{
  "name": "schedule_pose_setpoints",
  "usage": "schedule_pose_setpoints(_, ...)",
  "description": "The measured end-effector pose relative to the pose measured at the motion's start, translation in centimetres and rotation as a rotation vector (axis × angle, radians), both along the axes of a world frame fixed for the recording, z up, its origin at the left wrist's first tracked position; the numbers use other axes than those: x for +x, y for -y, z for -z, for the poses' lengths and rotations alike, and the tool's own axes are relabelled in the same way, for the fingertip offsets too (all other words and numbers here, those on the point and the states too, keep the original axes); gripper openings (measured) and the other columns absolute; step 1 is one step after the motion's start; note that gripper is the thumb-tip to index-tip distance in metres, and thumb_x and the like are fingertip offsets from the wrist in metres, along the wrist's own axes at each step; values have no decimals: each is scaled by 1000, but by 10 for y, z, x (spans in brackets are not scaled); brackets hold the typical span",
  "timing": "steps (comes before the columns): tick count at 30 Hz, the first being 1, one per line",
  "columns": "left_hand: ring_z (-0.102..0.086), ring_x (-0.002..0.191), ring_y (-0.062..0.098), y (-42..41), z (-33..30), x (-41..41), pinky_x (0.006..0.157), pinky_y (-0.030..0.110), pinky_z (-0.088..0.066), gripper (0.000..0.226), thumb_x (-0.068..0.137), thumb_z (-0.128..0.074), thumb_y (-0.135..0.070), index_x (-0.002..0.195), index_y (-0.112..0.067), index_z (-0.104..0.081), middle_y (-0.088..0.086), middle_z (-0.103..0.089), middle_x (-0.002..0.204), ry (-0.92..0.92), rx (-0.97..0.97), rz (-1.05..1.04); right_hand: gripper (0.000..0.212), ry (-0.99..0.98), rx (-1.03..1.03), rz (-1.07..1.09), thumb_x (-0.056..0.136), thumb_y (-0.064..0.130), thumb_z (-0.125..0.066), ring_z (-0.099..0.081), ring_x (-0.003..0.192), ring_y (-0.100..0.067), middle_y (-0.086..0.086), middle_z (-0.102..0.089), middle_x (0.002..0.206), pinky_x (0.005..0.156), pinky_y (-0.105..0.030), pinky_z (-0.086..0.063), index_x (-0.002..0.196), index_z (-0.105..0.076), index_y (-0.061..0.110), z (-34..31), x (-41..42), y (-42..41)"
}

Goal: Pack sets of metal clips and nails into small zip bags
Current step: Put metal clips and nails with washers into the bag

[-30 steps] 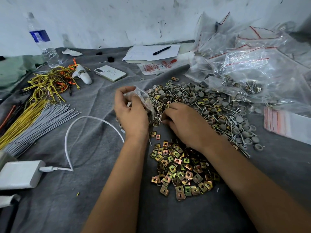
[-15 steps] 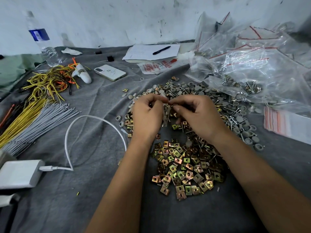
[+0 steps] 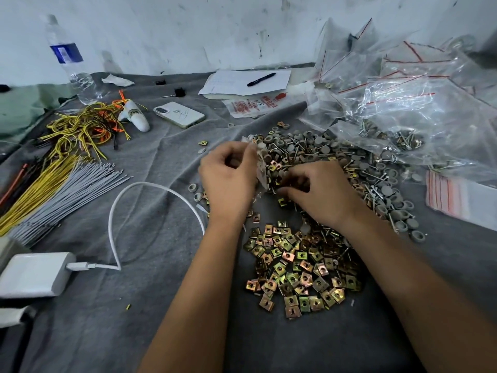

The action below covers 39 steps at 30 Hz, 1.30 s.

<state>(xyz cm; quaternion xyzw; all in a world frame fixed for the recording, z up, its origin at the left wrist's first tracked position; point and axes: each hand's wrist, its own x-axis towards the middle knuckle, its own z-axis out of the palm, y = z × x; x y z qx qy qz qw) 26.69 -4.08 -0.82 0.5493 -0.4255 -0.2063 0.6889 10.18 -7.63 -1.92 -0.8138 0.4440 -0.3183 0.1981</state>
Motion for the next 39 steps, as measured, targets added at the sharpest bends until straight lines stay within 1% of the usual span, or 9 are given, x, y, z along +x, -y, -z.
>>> schedule_pose_setpoints(7,-54,63,21,6,-5,14,58,33,-46,16,91,-67,2,83,-11,-72,-4,-66,66,-318,-161,-237,26,-281,-278,-117,93,30,-72,-53,108,-19,2,-56,105,85,-38,-52,119,-74,25,-4,22,-11)
schedule_pose_setpoints(9,-49,64,25,6,-6,16,59,38,-41,15,91,-65,3,86,-9,-72,2,-61,68,-348,-201,-268,32,-334,-281,-151,94,34,-70,-48,112,-19,1,-51,108,84,-38,-53,126,-71,32,-4,28,-13)
schedule_pose_setpoints(12,-46,58,4,3,-12,18,55,22,-39,19,89,-60,8,89,-9,-69,-5,-55,68,-327,-310,-368,41,-410,-242,-172,95,40,-67,-43,115,-18,1,-47,113,87,-36,-51,136,-63,37,-5,32,-14)
schedule_pose_setpoints(16,-42,60,10,-4,-19,19,54,25,-34,18,86,-55,2,95,-8,-67,-8,-52,70,-193,-423,-448,33,-379,-238,-167,90,41,-73,-45,117,-15,3,-52,118,94,-39,-53,120,-72,27,-7,32,-16)
schedule_pose_setpoints(21,-47,55,2,-5,-12,12,58,18,-39,15,83,-57,-4,89,-12,-69,-10,-53,64,50,-209,-393,13,-336,-214,-198,94,30,-71,-57,105,-17,5,-54,114,87,-37,-53,104,-70,23,-6,32,-17)
schedule_pose_setpoints(27,-51,58,15,-1,-7,8,58,30,-45,17,85,-61,1,86,-15,-69,-2,-53,62,-47,-43,-255,9,-391,-287,-179,101,14,-56,-61,93,-24,-2,-56,105,79,-41,-54,103,-64,13,-4,36,-17)
schedule_pose_setpoints(31,-50,58,16,1,-6,10,57,30,-44,24,88,-59,3,107,-11,-62,-5,-53,63,-225,-45,-219,11,-366,-275,-192,103,13,-53,-61,96,-22,0,-57,110,83,-41,-54,109,-62,14,-2,31,-17)
schedule_pose_setpoints(36,-56,51,5,1,-8,10,49,21,-47,14,91,-65,4,98,-8,-66,-5,-59,64,-320,58,-100,7,24,-52,-70,106,17,-51,-57,77,1,7,-61,95,69,-9,-43,103,-57,21,-7,20,-13)
schedule_pose_setpoints(39,-62,64,9,1,-4,7,63,28,-52,9,90,-69,-1,93,-9,-70,1,-65,75,-188,150,20,14,520,348,-57,109,17,-46,-61,59,-12,0,-66,72,49,-20,-46,99,-56,15,-11,11,-8)
